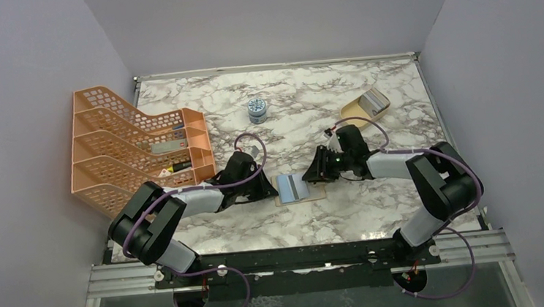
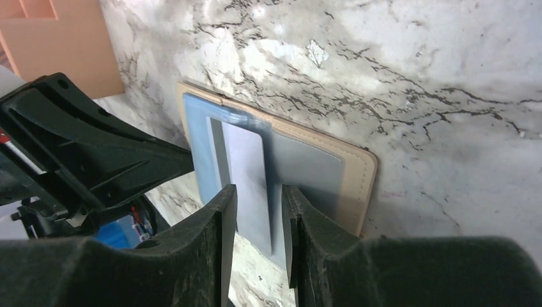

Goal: Put the credit cards into the card holder
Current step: Insert the credit card into the card holder.

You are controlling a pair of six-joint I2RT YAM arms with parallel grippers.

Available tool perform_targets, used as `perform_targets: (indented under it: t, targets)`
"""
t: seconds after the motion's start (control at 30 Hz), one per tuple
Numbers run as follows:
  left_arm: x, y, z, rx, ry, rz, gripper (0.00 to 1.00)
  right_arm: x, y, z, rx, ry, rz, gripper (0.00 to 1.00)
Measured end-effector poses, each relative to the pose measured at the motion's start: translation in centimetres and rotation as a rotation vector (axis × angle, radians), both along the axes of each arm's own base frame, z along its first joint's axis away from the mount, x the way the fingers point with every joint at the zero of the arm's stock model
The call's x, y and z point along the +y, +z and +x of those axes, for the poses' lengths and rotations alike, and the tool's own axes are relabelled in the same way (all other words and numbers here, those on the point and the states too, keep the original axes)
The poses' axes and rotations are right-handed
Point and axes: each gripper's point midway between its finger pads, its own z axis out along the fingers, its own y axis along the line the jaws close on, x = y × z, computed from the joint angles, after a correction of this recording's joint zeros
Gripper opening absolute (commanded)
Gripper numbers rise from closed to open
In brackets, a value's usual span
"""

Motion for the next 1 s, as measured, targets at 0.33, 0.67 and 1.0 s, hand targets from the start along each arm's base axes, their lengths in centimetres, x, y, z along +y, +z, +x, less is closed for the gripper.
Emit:
perform_targets:
  t: [0.33, 0.67, 1.0]
  targets:
    - [0.0, 0.0, 0.0, 0.000, 0.000, 0.000, 0.05, 0.7, -0.2, -0.8, 0.001, 0.023, -0.032, 0.34]
    - [0.0, 0.0, 0.0, -0.001, 0.000, -0.001, 0.05, 2.2, -0.5, -1.7, 0.010, 0.065, -0.027, 0.24]
    - [0.0, 0.0, 0.0, -0.001, -0.001, -0.001, 0.05, 3.0, -0.6, -2.2, 0.016, 0.084, -0.032, 0.19]
